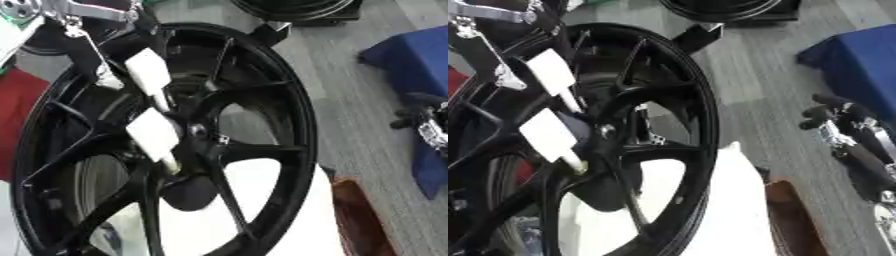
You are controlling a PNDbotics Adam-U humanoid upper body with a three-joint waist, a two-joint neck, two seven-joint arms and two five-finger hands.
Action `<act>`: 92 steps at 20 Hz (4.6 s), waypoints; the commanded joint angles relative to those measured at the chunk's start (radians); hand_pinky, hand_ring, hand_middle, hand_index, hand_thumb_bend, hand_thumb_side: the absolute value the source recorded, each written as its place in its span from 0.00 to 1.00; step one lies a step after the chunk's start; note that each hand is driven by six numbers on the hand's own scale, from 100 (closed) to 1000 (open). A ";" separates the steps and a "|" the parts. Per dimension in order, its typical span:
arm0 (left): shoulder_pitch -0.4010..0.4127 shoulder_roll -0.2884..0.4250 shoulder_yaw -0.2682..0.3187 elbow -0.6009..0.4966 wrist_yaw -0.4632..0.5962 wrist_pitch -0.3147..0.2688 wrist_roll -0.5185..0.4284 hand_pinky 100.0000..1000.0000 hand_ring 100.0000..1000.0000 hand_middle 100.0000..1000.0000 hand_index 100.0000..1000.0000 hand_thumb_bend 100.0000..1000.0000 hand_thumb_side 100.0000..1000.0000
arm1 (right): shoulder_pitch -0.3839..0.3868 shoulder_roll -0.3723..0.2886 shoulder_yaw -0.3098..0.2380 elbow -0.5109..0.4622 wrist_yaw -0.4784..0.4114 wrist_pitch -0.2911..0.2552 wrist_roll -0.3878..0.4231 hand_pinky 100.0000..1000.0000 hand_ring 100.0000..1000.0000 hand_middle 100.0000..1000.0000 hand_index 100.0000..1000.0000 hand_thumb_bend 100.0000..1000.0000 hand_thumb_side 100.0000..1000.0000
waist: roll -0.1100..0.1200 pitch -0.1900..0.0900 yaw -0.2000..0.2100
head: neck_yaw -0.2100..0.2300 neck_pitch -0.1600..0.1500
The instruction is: Pull the pin out of the wheel hub.
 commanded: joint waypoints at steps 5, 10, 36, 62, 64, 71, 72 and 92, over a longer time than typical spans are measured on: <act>-0.018 0.023 0.016 -0.006 -0.005 -0.128 -0.135 0.78 0.71 0.60 0.74 0.41 0.01 | -0.002 -0.006 -0.006 -0.007 0.000 -0.001 0.000 0.94 0.65 0.63 0.83 0.00 0.42 | -0.010 -0.018 0.006 | 0.001 -0.002; -0.018 0.024 0.017 -0.001 0.004 -0.128 -0.135 0.78 0.72 0.63 0.75 0.43 0.01 | 0.001 -0.005 -0.008 -0.006 -0.001 0.000 -0.002 0.94 0.65 0.63 0.83 0.00 0.42 | -0.010 -0.020 0.007 | 0.000 -0.004; -0.037 0.008 0.002 -0.013 0.097 -0.064 -0.135 0.75 0.65 0.49 0.68 0.35 0.00 | 0.000 -0.003 -0.012 0.004 0.001 0.002 -0.006 0.94 0.65 0.63 0.83 0.00 0.41 | -0.010 -0.030 0.012 | -0.009 -0.016; -0.066 0.055 0.274 -0.002 0.280 0.076 -0.135 0.65 0.45 0.18 0.22 0.20 0.00 | 0.015 -0.009 -0.022 0.001 -0.007 0.002 -0.017 0.94 0.65 0.63 0.83 0.00 0.41 | -0.019 -0.053 0.040 | -0.023 0.010; -0.053 0.078 0.323 0.009 0.291 0.082 -0.135 0.65 0.45 0.18 0.22 0.20 0.00 | 0.020 -0.012 -0.025 -0.001 -0.008 0.000 -0.019 0.94 0.65 0.63 0.83 0.00 0.41 | -0.022 -0.058 0.050 | -0.029 0.023; 0.075 0.203 0.476 -0.026 0.360 0.099 -0.101 0.64 0.45 0.17 0.22 0.18 0.00 | 0.028 -0.023 -0.032 -0.011 -0.015 -0.004 -0.025 0.94 0.65 0.63 0.83 0.00 0.40 | -0.037 -0.074 0.085 | -0.037 0.055; 0.097 0.218 0.491 -0.036 0.372 0.100 -0.090 0.64 0.45 0.17 0.23 0.17 0.00 | 0.029 -0.024 -0.033 -0.012 -0.017 -0.004 -0.026 0.94 0.65 0.63 0.83 0.00 0.40 | -0.041 -0.075 0.090 | -0.039 0.057; 0.620 0.372 0.696 -0.111 0.398 0.111 0.146 0.81 0.73 0.68 0.87 0.54 0.52 | 0.041 -0.006 -0.045 -0.029 -0.037 -0.019 -0.035 0.94 0.65 0.63 0.83 0.00 0.39 | -0.105 -0.087 0.154 | -0.070 0.085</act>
